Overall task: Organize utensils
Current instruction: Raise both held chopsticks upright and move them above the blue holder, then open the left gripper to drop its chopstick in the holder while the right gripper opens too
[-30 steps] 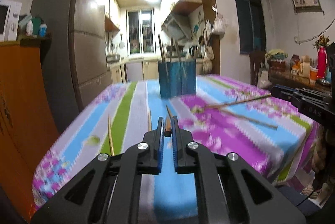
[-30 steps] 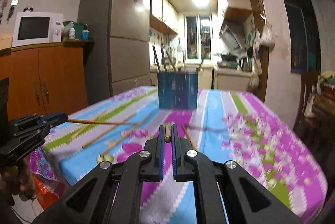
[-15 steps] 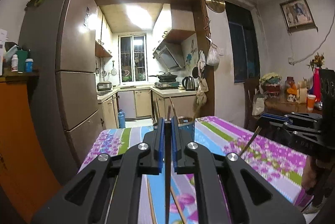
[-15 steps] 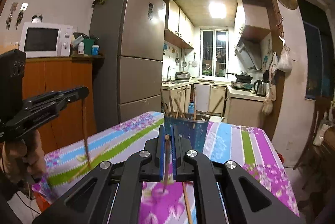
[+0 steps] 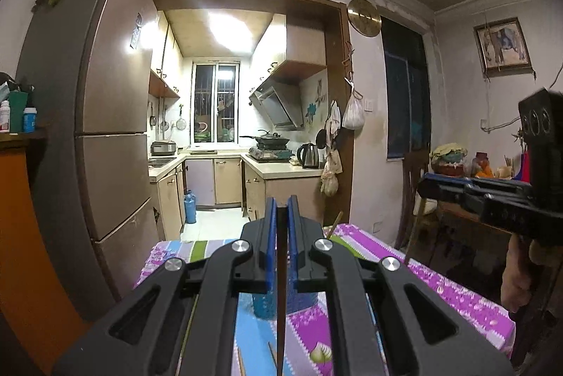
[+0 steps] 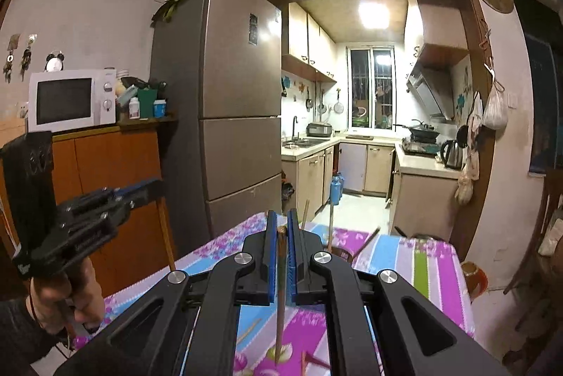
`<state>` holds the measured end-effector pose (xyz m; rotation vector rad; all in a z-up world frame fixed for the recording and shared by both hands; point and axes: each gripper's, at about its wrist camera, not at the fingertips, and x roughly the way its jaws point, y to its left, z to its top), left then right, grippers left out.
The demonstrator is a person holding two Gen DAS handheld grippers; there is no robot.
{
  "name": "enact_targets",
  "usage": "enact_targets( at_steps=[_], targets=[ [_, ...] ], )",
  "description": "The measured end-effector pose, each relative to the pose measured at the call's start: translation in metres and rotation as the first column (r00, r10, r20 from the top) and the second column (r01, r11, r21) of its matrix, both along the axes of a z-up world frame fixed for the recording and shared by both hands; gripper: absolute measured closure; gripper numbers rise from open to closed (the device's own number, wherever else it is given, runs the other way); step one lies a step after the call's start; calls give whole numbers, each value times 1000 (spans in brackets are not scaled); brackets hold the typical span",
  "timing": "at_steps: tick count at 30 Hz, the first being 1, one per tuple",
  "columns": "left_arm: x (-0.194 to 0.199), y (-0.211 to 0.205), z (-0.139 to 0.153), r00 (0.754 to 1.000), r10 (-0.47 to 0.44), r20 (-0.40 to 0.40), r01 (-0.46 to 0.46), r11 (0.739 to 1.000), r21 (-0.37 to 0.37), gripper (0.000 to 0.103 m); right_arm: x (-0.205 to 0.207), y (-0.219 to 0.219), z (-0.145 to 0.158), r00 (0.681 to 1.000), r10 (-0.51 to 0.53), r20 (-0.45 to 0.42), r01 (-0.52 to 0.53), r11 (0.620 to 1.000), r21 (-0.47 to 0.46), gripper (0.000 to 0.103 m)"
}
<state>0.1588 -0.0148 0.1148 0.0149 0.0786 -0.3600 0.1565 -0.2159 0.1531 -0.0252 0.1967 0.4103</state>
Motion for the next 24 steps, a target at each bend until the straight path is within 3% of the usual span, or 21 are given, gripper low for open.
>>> enact_targets(
  at_steps=[24],
  targets=[
    [60,-22,81,997,38,72,-35,998,-44,98,97,-16,79,998,-50,33,50,999,9,96]
  ],
)
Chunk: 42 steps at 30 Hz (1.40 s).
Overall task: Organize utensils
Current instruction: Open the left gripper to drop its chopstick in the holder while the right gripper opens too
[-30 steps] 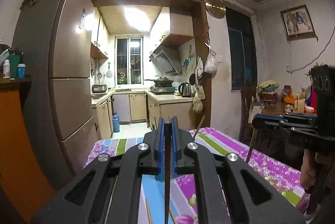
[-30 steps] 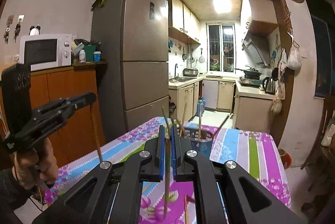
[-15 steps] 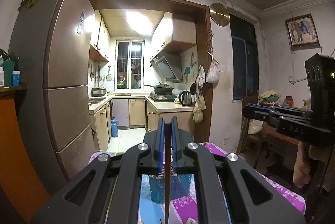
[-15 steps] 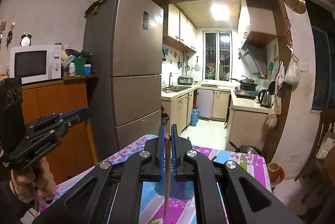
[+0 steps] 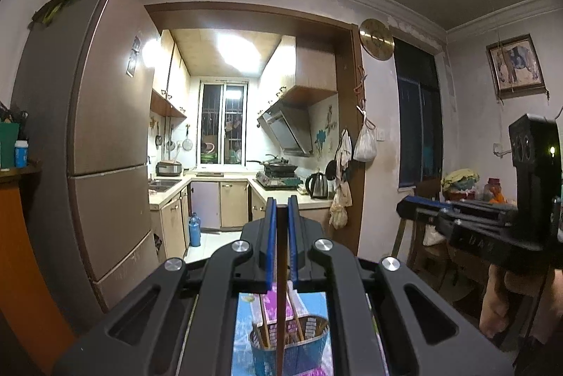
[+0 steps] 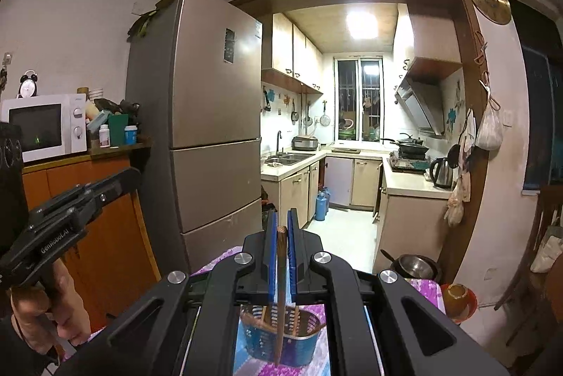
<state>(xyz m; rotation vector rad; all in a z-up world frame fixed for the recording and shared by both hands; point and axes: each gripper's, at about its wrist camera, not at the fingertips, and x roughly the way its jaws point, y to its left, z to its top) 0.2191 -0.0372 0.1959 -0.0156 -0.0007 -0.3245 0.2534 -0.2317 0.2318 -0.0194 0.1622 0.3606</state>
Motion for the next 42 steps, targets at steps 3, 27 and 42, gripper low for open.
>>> enact_targets(
  at_steps=[3,27,42],
  targets=[
    [12,-3,14,1000,2,18,-2,1000,-8,98,13,0,9,1000,0,4,0,1000,-4,96],
    [140,-7,-28,996,19,-85,-21,1000,-21,98,134,0,-31,998,28,-63,-28,1000,13,96],
    [166,-7,-53,985,14,-173,-15,1000,-8,71,155,2,-71,990,26,-136,-26,1000,1,92]
  ],
)
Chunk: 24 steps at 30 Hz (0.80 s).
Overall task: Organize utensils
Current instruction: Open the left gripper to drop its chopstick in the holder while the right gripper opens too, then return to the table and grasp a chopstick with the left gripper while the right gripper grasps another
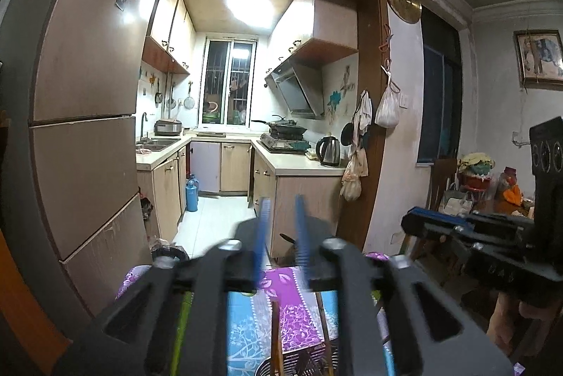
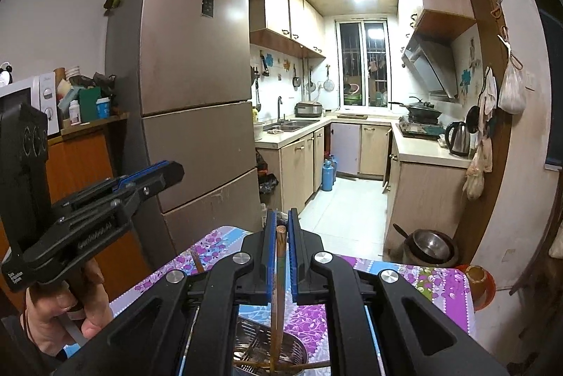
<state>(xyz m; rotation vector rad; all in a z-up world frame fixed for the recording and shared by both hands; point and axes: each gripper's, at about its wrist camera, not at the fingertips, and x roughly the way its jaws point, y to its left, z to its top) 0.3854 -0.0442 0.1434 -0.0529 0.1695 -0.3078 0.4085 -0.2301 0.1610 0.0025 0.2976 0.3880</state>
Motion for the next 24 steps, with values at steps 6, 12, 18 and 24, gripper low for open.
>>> enact_targets(
  at_steps=[6,12,18,24],
  targets=[
    [-14,6,13,999,20,34,-20,1000,-8,51,-16,-2,16,999,-8,42,7,1000,8,84],
    [-60,21,40,995,33,97,-35,999,19,45,-56,-4,47,994,-15,113,14,1000,10,74],
    [-170,67,43,978,74,196,-93,992,89,27,-172,-6,66,974,37,221,-48,998,43,56],
    [-259,125,-32,984,128,122,-144,980,136,22,-282,18,-50,987,85,138,-99,990,101,54]
  ],
)
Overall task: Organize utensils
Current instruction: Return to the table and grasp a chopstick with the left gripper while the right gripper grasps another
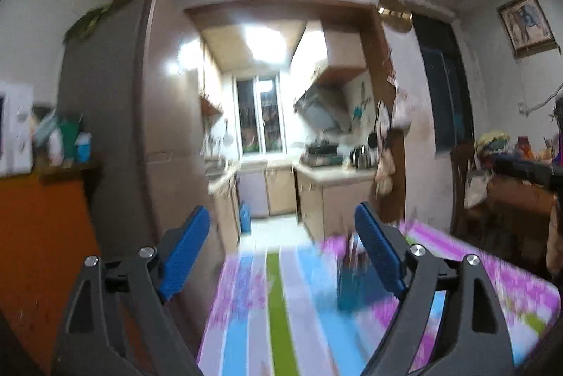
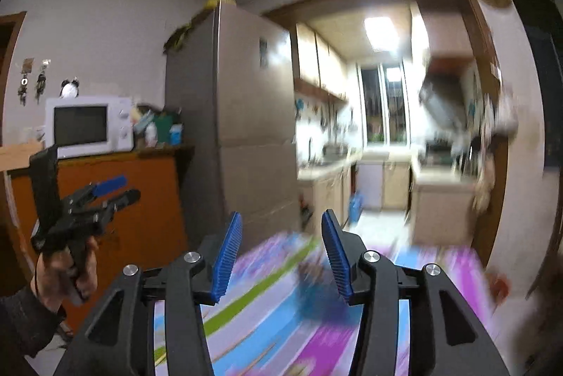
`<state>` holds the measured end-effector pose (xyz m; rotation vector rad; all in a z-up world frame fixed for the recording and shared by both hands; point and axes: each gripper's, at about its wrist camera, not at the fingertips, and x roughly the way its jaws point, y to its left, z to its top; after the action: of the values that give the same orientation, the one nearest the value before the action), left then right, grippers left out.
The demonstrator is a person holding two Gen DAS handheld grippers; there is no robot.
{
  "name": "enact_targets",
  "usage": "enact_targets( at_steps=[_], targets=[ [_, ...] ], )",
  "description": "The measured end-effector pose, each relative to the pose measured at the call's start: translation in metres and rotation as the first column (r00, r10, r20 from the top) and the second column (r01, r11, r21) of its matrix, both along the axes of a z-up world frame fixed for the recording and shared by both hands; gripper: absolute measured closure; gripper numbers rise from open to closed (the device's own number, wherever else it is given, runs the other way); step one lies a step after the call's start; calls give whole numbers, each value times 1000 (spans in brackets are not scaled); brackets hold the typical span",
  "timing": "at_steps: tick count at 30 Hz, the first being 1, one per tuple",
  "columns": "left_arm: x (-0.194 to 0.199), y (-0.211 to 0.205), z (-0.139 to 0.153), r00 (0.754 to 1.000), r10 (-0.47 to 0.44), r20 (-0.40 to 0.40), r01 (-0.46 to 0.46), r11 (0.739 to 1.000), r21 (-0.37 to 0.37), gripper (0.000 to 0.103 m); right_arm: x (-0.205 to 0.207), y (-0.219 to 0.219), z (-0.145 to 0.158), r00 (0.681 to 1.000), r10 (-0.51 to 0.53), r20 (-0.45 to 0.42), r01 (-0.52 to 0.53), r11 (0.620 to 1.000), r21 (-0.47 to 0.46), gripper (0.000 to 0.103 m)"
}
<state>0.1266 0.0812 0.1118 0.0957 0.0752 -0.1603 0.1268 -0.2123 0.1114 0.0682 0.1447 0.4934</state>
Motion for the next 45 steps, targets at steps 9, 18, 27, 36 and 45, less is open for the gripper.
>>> enact_targets(
  at_steps=[9,18,27,36,45],
  targets=[
    [-33,48,-166,935,45,-352,-86,991,-102,22,-52,89,-200,935,-2,-354,-4,1000,-16,70],
    [-50,26,-227,916,7,-401,-24,999,-38,22,-55,137,-244,928,-92,-362,38,987,-153,75],
    [-48,11,-252,913,-33,-407,34,999,-6,51,-48,151,-250,931,-147,-334,83,976,-199,88],
    [-47,24,-262,915,-19,-403,16,1000,-9,88,-45,144,-252,926,-184,-330,123,972,-199,90],
    [-56,21,-269,937,11,-349,-11,1000,1,64,-52,146,-254,927,-216,-308,157,966,-204,90]
  ],
)
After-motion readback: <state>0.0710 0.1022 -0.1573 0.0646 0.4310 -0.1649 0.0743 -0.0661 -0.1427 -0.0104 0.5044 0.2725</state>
